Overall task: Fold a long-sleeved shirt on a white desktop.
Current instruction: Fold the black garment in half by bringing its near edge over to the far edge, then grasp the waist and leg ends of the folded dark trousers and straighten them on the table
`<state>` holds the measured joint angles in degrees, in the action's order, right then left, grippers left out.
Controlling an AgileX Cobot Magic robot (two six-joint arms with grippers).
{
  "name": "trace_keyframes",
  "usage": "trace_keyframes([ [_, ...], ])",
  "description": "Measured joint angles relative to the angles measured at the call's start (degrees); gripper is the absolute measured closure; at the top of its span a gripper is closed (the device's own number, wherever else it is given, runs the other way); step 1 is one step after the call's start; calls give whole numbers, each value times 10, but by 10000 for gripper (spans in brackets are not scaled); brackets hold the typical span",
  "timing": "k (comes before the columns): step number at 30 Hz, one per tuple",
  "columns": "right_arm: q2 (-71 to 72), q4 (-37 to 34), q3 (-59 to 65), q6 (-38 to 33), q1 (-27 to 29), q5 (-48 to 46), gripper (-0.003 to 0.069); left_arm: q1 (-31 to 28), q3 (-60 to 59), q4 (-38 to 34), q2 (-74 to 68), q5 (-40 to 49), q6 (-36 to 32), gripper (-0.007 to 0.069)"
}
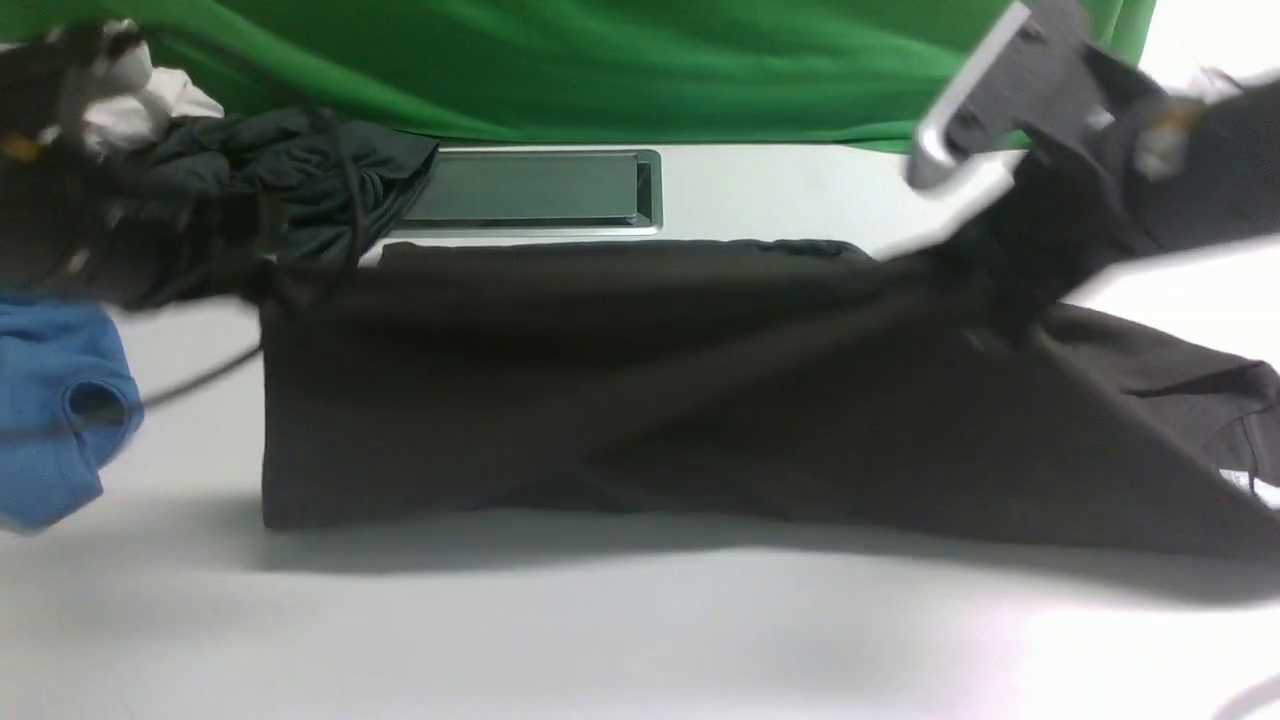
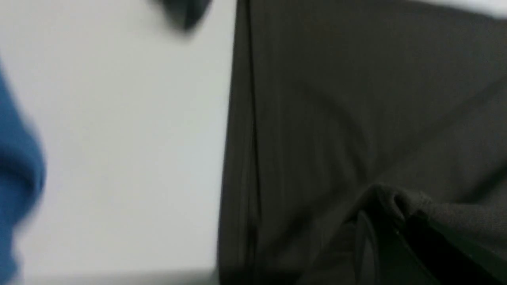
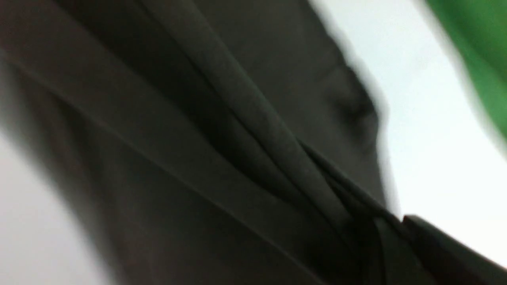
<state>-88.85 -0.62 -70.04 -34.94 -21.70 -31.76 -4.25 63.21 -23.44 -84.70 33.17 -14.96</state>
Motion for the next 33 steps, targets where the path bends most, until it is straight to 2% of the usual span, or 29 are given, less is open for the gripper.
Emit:
trace_keyframes([
  [1, -19, 1, -9, -1, 2, 3, 635, 0, 0, -4, -5, 0, 0, 592],
  [4, -133, 1, -91, -8, 18, 52, 635, 1, 46, -75, -110, -130, -58, 592],
  [5, -133, 1, -96, -8, 19, 54, 635, 1, 48, -78, -116, -137, -60, 592],
  [7, -219, 1, -141, -5, 30, 83, 624, 6, 68, -100, -192, -219, -74, 587],
  [9, -258, 1, -158, 9, 35, 104, 596, 11, 80, -102, -236, -262, -77, 577],
  [10, -296, 3, -172, 38, 43, 135, 531, 13, 96, -102, -286, -293, -78, 551],
  [12, -312, 6, -177, 60, 48, 147, 471, 14, 110, -104, -306, -295, -78, 529],
  [13, -319, 6, -180, 86, 51, 150, 377, 13, 131, -104, -328, -278, -78, 476],
  [14, -319, 6, -180, 90, 51, 150, 365, 13, 134, -104, -330, -275, -78, 462],
  [15, -310, 6, -181, 115, 51, 141, 267, 13, 150, -102, -331, -239, -78, 405],
  [18, -271, 6, -182, 144, 51, 98, 169, 13, 177, -77, -307, -159, -79, 251],
  [20, -233, 6, -183, 152, 51, 47, 146, 13, 194, -46, -276, -99, -80, 137],
  [21, -223, 6, -184, 152, 52, 41, 143, 13, 195, -46, -276, -94, -80, 137],
  [22, -184, 6, -186, 155, 55, -6, 135, 13, 207, -13, -244, -46, -76, 48],
  [23, -159, 6, -187, 155, 57, -43, 133, 13, 213, 15, -216, -8, -62, -3],
  [24, -155, 6, -187, 155, 58, -43, 133, 13, 214, 20, -211, -1, -59, -9],
  [25, -123, 6, -188, 158, 63, -94, 132, 13, 218, 56, -178, 50, -27, -40],
  [29, -64, 6, -176, 177, 81, -170, 131, 13, 201, 155, -106, 202, 85, -67],
  [30, -62, 6, -174, 179, 82, -172, 131, 13, 197, 159, -104, 206, 90, -67],
  [32, -45, 6, -133, 194, 87, -186, 131, 13, 115, 183, -76, 205, 156, -69],
  [33, -44, 6, -126, 195, 87, -187, 131, 13, 109, 183, -75, 203, 160, -69],
])
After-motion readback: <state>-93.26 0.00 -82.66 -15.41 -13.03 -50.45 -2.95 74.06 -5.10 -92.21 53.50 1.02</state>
